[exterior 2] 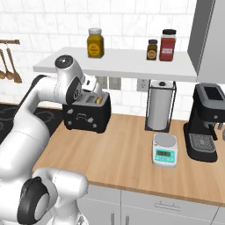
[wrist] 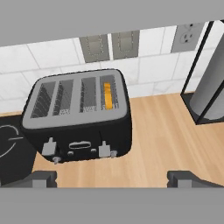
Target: Start the toaster. Once the lever pops up, take the bread to the plate on the dining counter.
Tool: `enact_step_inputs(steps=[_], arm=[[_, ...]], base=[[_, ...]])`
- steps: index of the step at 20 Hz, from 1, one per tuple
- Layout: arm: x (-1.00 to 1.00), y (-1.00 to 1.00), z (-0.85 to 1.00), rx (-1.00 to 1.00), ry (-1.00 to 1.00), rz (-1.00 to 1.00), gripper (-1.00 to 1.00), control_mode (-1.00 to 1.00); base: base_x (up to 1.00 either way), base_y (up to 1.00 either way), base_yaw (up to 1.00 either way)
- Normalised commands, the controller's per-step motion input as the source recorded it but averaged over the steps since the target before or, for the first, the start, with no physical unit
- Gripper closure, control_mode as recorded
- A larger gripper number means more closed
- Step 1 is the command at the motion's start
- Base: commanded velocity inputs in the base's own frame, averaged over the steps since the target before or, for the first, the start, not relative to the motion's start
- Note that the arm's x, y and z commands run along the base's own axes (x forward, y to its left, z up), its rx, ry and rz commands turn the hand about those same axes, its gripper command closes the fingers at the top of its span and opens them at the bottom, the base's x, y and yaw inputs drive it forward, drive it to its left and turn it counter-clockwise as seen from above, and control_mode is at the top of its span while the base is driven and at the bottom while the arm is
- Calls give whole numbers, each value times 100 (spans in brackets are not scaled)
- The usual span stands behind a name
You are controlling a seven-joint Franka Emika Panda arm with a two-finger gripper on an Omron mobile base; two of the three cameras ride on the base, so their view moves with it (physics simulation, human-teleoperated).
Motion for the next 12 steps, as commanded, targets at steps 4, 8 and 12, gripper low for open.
enact_step_inputs(steps=[4,8,12], arm=[[0,0,0,0,0,0,-100,-100],[0,0,0,0,0,0,-100,-100],[0,0,0,0,0,0,-100,-100]], base=[[0,0,0],[0,0,0],[0,0,0]])
